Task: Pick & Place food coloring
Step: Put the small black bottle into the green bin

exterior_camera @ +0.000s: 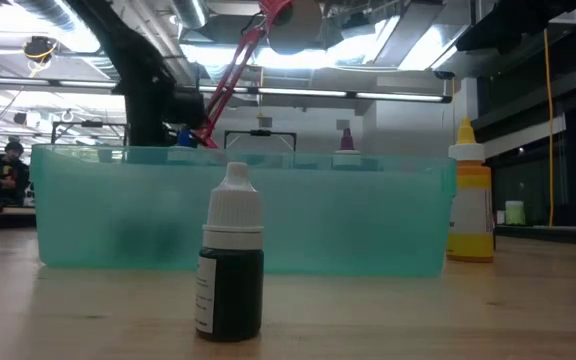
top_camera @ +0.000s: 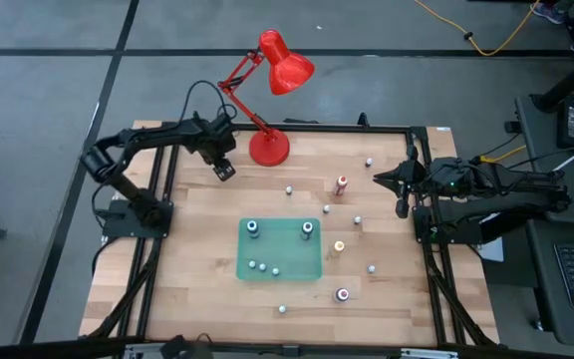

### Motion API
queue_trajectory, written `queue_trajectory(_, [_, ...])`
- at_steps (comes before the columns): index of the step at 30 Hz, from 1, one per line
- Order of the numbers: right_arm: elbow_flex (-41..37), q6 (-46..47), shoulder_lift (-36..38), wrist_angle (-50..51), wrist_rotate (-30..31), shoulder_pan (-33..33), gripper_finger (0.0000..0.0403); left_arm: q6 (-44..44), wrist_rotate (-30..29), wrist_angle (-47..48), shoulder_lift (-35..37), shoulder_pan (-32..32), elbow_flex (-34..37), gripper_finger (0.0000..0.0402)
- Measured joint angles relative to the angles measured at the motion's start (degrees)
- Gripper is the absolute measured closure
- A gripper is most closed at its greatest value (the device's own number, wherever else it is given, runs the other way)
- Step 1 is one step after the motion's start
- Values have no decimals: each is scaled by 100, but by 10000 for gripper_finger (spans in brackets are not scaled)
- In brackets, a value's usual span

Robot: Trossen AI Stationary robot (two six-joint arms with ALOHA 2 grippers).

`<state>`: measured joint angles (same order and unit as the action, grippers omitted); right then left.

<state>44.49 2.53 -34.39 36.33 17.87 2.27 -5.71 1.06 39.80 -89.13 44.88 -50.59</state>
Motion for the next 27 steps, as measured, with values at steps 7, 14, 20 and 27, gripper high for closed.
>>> queue_trajectory(7, [1, 0, 2, -2, 0, 0, 357, -93, 2, -329, -361, -2, 0, 232])
queue_trajectory(14, [1, 1, 0, -2, 0, 2, 357, -214, 2, -377, -476, -2, 0, 233])
queue_trajectory(20, [1, 2, 1, -2, 0, 1, 357, -197, -3, -385, -476, -4, 0, 266])
queue_trajectory(27, [1, 1, 2, -2, 0, 0, 357, 23, 0, -346, -476, -4, 0, 335])
